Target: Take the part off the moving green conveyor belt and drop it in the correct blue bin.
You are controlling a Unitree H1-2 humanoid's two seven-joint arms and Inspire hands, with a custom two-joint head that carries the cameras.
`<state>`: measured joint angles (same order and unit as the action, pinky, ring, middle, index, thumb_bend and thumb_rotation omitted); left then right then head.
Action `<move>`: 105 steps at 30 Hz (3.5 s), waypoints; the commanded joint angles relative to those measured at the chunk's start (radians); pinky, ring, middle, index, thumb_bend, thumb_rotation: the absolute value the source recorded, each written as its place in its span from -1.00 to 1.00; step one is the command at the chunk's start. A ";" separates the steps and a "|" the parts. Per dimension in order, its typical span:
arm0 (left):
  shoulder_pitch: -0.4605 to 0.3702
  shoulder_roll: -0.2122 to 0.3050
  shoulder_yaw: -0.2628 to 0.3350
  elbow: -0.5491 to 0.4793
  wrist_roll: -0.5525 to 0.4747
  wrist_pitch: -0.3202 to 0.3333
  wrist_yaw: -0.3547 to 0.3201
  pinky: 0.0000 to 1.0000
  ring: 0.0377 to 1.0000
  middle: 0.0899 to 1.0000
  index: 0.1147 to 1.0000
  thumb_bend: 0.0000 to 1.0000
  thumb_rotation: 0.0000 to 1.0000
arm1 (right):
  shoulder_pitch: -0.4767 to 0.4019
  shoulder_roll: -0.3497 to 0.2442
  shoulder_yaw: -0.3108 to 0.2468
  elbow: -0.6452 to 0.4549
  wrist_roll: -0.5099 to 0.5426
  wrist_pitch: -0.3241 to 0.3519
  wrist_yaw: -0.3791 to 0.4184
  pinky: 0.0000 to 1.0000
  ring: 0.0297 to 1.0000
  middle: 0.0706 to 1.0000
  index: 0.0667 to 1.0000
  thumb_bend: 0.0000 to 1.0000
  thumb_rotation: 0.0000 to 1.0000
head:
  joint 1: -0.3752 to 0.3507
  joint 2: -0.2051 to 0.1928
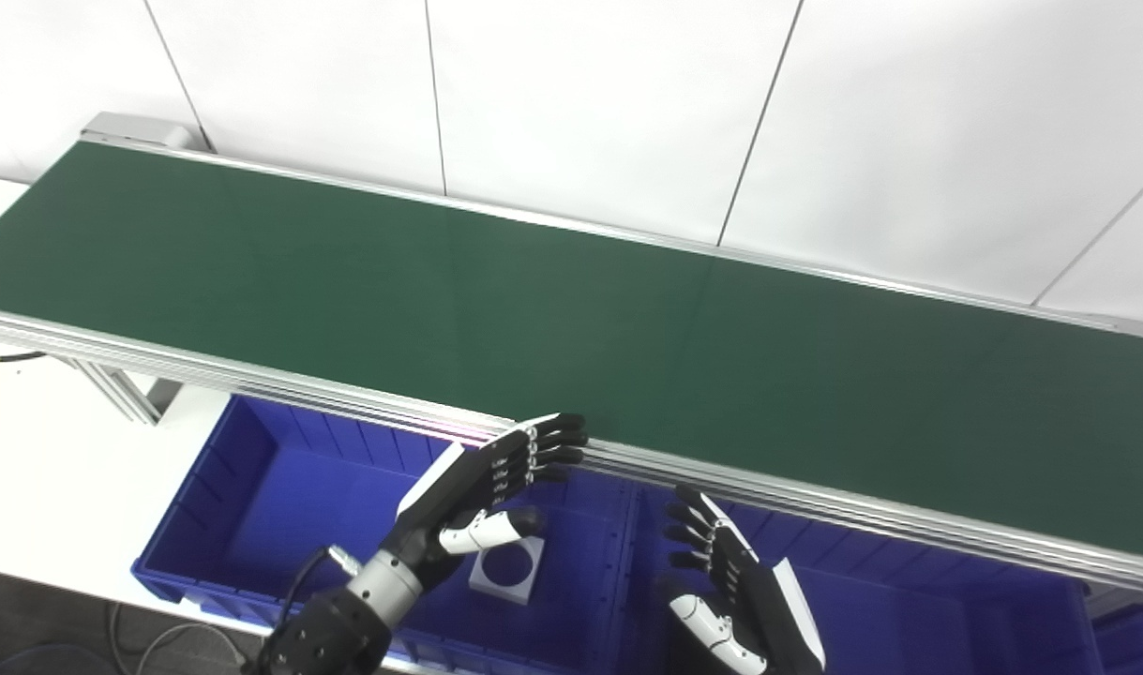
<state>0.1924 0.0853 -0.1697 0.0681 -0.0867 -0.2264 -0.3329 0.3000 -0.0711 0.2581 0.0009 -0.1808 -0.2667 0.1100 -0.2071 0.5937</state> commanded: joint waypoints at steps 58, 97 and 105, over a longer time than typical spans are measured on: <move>-0.025 0.101 0.102 0.133 -0.180 -0.112 -0.101 0.99 0.84 0.79 0.85 0.42 0.34 | -0.132 0.149 0.081 0.283 -0.169 -0.142 -0.186 0.48 0.68 0.76 0.88 0.27 0.48 | -0.450 -0.057; 0.020 -0.018 0.015 -0.114 0.004 -0.014 0.050 0.48 0.52 0.56 0.57 0.90 0.20 | -0.026 -0.004 -0.005 -0.129 0.023 0.057 -0.004 0.50 0.66 0.74 0.85 0.03 0.27 | 0.117 0.235; 0.025 -0.016 0.011 -0.136 0.008 -0.001 0.052 0.45 0.50 0.54 0.57 0.87 0.18 | -0.025 0.002 -0.003 -0.148 0.017 0.070 -0.001 0.47 0.65 0.74 0.85 0.03 0.31 | 0.102 0.255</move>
<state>0.2229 0.0672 -0.1528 -0.0286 -0.0825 -0.2180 -0.2868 0.2790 -0.0814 0.2541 -0.1110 -0.1689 -0.2058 0.1073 -0.1058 0.8483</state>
